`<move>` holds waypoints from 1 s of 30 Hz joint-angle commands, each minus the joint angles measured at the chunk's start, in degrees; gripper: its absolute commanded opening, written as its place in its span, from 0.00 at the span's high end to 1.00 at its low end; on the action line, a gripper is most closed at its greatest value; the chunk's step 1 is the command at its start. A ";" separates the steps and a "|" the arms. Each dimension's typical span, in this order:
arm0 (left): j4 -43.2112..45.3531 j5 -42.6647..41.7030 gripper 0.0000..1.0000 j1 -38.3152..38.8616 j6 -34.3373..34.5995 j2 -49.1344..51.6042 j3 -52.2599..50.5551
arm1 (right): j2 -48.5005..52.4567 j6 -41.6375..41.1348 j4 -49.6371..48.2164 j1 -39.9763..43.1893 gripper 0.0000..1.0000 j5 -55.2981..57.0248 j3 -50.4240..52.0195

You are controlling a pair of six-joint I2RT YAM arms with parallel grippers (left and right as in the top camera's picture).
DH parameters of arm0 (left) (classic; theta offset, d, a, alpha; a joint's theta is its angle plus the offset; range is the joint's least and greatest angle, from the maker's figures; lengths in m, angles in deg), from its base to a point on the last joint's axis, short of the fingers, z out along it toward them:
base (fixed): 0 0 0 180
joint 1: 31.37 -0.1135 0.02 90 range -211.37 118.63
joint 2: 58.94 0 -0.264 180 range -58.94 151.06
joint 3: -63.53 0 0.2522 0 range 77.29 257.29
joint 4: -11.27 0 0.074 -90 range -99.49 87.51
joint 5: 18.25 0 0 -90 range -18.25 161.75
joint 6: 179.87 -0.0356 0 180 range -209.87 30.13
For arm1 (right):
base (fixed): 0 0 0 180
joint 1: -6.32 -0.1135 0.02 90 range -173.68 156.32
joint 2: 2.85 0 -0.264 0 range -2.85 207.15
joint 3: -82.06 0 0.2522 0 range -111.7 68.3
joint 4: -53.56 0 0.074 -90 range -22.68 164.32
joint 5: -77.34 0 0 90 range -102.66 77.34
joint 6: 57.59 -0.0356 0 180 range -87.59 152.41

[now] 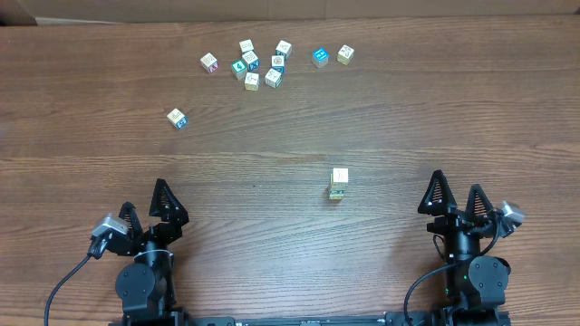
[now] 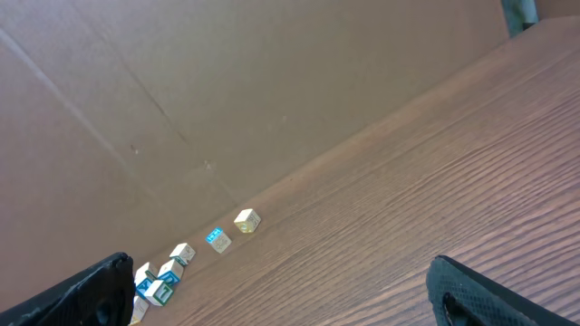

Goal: Form a tower

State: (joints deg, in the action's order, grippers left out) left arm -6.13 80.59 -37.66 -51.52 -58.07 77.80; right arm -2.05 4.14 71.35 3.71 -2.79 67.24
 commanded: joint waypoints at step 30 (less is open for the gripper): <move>0.07 0.33 0.00 0.31 -1.09 -0.61 -0.22 | -0.63 21.40 -0.02 0.39 0.00 -3.48 0.61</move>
State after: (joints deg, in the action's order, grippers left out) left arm -6.13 80.59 -37.66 -51.52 -58.07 77.80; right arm -2.05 13.38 71.40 3.71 -3.71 67.24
